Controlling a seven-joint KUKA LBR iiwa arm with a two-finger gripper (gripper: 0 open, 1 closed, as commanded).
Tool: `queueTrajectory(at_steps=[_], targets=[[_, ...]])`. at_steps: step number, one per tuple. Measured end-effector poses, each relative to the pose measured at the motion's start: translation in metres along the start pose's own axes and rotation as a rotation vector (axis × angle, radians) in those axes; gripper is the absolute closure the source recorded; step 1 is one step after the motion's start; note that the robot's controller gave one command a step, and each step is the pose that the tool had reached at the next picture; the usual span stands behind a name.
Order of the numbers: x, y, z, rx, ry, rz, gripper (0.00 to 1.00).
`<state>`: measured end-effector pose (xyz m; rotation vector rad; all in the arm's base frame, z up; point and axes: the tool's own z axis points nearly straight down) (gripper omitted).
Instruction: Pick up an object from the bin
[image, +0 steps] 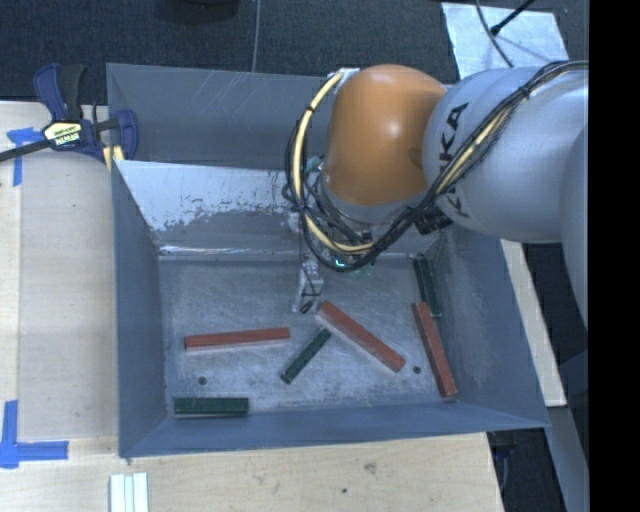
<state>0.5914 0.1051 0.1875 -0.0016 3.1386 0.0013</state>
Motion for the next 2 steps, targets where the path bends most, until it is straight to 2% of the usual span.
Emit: queueTrajectory(at_steps=[1,2], targets=[[0.039,0.058,0.117,0.000,0.001,0.022,0.00],[0.045,0.109,0.085,-0.004,-0.003,0.021,0.00]])
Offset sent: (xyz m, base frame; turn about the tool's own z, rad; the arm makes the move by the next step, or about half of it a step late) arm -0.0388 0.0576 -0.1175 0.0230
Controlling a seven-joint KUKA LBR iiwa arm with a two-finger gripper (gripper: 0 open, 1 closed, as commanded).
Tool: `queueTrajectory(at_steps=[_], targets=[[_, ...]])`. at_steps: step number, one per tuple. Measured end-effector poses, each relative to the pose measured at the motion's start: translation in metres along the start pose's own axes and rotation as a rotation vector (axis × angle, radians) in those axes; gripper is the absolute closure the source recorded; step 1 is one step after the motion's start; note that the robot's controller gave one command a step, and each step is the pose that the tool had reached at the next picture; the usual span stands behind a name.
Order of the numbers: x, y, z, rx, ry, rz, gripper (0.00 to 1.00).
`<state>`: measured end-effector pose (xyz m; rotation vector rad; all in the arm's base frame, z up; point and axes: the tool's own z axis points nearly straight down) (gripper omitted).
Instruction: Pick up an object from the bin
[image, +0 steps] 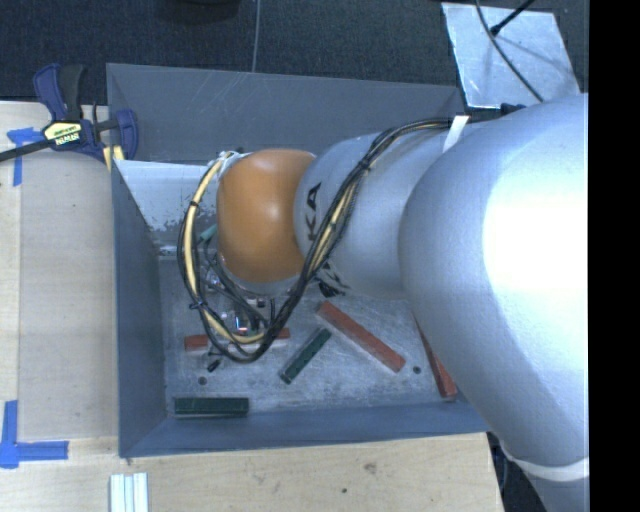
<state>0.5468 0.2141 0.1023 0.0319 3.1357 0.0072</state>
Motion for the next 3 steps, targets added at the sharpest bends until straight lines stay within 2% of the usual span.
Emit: queueTrajectory(at_steps=[1,2,3], targets=[[0.014,-0.006,0.002,0.005,0.006,0.227,0.00],[0.006,-0.009,0.034,0.007,0.008,0.275,0.00],[0.021,-0.031,0.032,0.007,0.006,0.430,0.00]])
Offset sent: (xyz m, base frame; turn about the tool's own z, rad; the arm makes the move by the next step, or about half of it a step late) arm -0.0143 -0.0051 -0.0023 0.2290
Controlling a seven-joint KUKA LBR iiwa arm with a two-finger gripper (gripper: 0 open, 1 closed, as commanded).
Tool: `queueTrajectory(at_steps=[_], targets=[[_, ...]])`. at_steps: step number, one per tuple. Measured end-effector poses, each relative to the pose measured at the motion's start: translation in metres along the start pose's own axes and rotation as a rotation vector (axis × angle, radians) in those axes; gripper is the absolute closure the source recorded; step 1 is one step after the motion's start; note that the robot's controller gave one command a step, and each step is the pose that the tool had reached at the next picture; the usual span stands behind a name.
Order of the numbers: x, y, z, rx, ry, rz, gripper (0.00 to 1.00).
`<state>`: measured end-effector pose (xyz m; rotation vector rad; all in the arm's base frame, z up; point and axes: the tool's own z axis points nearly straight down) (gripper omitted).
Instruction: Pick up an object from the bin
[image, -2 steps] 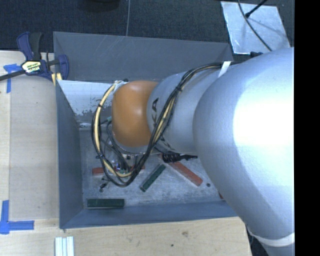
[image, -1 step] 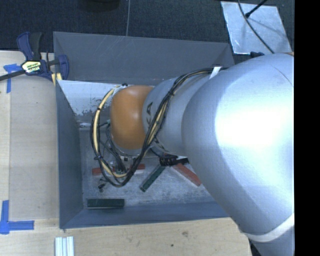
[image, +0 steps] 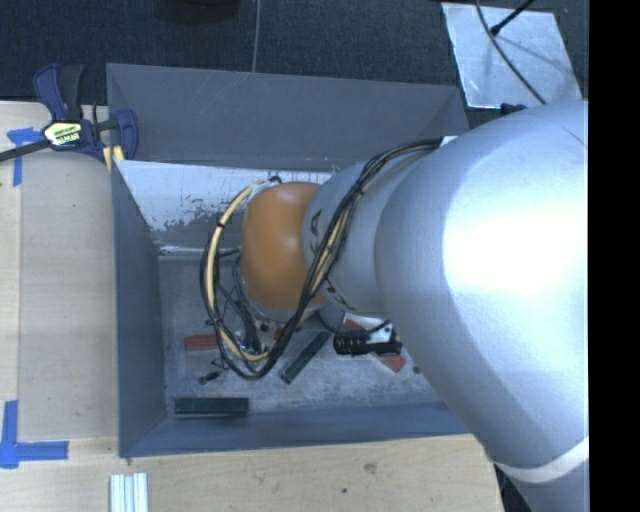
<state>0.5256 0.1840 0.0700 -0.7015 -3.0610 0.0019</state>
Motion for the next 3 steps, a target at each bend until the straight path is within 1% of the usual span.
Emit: queueTrajectory(at_steps=[1,2,3], targets=[[-0.001,0.001,-0.001,-0.002,-0.002,0.001,1.00],[-0.002,0.001,-0.016,-0.004,-0.004,0.000,1.00],[-0.003,0.001,-0.040,-0.005,-0.004,0.000,1.00]])
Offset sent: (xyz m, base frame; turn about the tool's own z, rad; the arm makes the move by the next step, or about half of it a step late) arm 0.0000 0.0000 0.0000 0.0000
